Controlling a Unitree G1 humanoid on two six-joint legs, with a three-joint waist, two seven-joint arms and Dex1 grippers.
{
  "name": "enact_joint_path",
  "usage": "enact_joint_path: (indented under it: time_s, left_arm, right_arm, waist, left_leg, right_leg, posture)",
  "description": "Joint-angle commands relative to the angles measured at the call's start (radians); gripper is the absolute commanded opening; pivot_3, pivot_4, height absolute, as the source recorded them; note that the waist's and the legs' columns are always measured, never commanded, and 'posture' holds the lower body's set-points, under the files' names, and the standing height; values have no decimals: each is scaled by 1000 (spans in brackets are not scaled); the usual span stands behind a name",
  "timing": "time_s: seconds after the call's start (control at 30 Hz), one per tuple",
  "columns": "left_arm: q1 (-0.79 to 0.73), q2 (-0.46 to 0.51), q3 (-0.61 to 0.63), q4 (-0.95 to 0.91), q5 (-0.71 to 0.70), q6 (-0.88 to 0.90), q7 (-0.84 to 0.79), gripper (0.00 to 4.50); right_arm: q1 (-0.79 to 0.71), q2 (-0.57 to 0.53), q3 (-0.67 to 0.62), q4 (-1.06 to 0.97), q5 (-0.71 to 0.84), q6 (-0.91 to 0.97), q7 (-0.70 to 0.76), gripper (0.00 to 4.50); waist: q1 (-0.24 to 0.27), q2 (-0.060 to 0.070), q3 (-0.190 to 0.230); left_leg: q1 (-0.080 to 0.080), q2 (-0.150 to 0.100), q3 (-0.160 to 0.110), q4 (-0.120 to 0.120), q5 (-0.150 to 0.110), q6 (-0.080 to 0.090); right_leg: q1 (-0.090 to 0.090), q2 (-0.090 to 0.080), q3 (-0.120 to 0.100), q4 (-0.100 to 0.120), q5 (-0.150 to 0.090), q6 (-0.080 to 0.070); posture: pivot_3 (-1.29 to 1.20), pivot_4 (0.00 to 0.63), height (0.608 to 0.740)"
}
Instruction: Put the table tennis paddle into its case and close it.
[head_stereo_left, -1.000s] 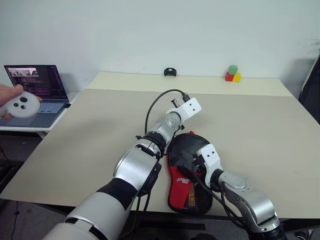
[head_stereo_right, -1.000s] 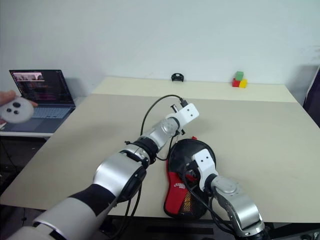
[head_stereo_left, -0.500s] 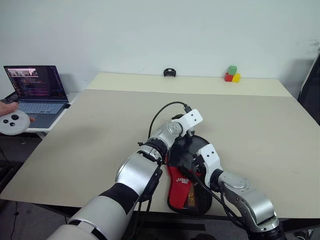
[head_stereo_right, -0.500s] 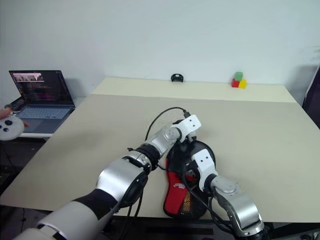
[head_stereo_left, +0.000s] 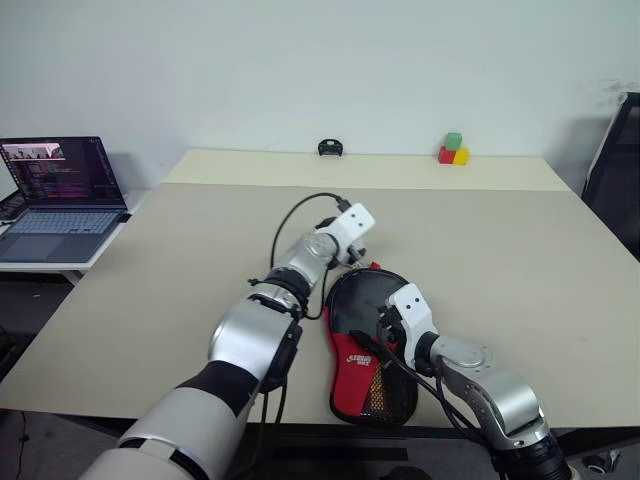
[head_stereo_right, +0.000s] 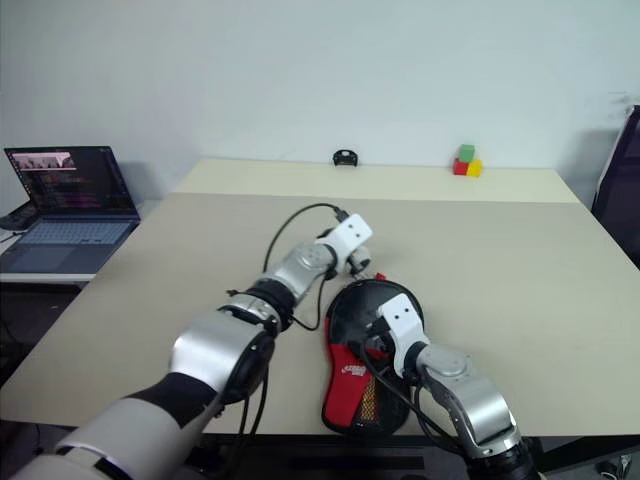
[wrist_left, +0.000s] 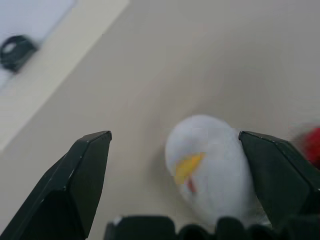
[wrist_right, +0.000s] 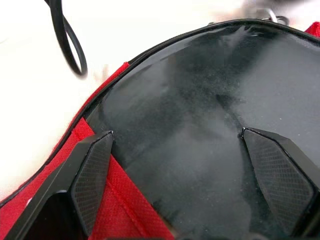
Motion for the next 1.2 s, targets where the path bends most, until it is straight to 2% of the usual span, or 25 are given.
enact_joint_path:
  time_s: [0.03,0.17,0.27,0.43,0.5,0.57,0.63,0.8,0.93,1.03,1.2]
  left_arm:
    - [-9,66,27,-37,-29,-54,1,4461]
    - [5,110,129,-59,-156,-122,-132,4461]
    - [41,156,226,-92,-281,-139,-313,4461]
    - [136,211,309,-183,-437,-100,-571,4461]
    - [208,222,301,-286,-490,-46,-717,4461]
    - [325,233,266,-469,-533,25,-821,4461]
    - [430,240,231,-652,-567,110,-870,4461]
    - [631,264,142,-1030,-616,269,-909,4461]
    - [692,231,69,-1168,-623,316,-868,4461]
    - [718,198,14,-1216,-616,319,-843,4461]
    - [737,169,-46,-1187,-601,287,-815,4461]
  right_arm:
    - [53,-50,-30,117,-1,56,10,4500]
    - [69,-86,-55,101,20,52,45,4500]
    - [77,-107,-70,71,48,56,74,4500]
    - [84,-156,-97,42,96,44,135,4500]
    - [89,-174,-108,13,120,49,159,4500]
    - [93,-196,-128,-32,158,63,185,4500]
    - [95,-221,-154,-67,192,73,212,4500]
    - [88,-278,-238,-166,317,141,265,4500]
    - [72,-351,-319,-210,416,199,316,4500]
    - [52,-402,-381,-223,482,236,335,4500]
    - [1,-445,-458,-187,526,246,320,4500]
  waist:
    - [2,0,0]
    - [20,-1,0]
    - [26,-1,0]
    - [22,-1,0]
    - [22,-1,0]
    - [23,0,0]
    - [21,0,0]
    - [23,1,2]
    - [26,5,5]
    - [26,7,6]
    - [19,8,7]
  left_leg:
    - [0,0,0,0,0,0]
    - [-2,-1,-1,0,0,0]
    - [-3,-1,-2,0,0,0]
    - [-3,-1,-2,0,0,0]
    - [-4,-1,-2,0,0,0]
    - [-5,-1,-3,0,0,0]
    - [-6,-1,-3,0,0,0]
    - [-9,0,-6,0,0,0]
    - [-9,0,-6,0,0,0]
    - [-9,-1,-5,0,0,0]
    - [-9,0,-5,0,0,0]
  right_leg:
    - [0,0,0,0,0,0]
    - [0,-2,-3,-2,0,0]
    - [0,-2,-4,-3,0,0]
    - [-1,-2,-3,-3,0,0]
    - [-1,-2,-4,-3,0,0]
    - [-1,-2,-3,-3,0,-1]
    - [-2,-2,-2,-4,0,-1]
    - [-4,-3,-1,-4,-1,-2]
    - [-3,-4,-1,-4,-1,-3]
    - [-3,-4,-1,-4,-1,-3]
    - [-3,-3,-1,-3,-1,-3]
  posture:
    - [0,150,740]
    - [0,150,740]
    - [0,150,740]
    - [0,150,740]
    - [0,150,740]
    - [0,150,740]
    - [0,150,740]
    - [0,150,740]
    - [0,150,740]
    - [0,150,740]
    - [0,150,740]
